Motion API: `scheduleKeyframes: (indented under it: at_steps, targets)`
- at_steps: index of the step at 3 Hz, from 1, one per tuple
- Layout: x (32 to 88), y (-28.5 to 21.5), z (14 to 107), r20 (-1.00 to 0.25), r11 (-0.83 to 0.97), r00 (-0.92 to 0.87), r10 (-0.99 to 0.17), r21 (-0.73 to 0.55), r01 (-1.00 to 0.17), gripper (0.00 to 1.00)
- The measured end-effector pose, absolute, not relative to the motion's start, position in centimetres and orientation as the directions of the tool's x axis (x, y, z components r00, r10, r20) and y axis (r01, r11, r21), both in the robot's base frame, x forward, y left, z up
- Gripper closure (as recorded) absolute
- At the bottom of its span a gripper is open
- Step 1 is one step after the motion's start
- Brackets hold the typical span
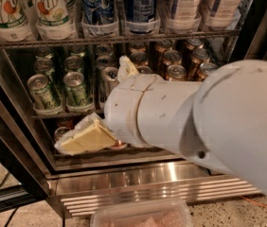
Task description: Pick 7up can from top shelf of fridge
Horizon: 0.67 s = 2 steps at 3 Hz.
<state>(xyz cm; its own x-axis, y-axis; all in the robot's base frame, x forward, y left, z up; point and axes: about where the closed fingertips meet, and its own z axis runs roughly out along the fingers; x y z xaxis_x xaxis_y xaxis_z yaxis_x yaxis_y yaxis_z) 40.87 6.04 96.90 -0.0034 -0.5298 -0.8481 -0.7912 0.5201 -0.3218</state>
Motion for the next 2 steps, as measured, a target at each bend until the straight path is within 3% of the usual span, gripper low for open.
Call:
scheduleKeyframes:
  at_steps: [1, 2]
  targets:
    - [43.1, 9.0, 100.1, -0.897, 0.597, 0.056, -0.438, -0.337, -0.729, 0.00]
    - [46.6, 9.3, 104.5, -0.953, 0.724, 0.062, -0.295, -0.265, -0.636, 0.00]
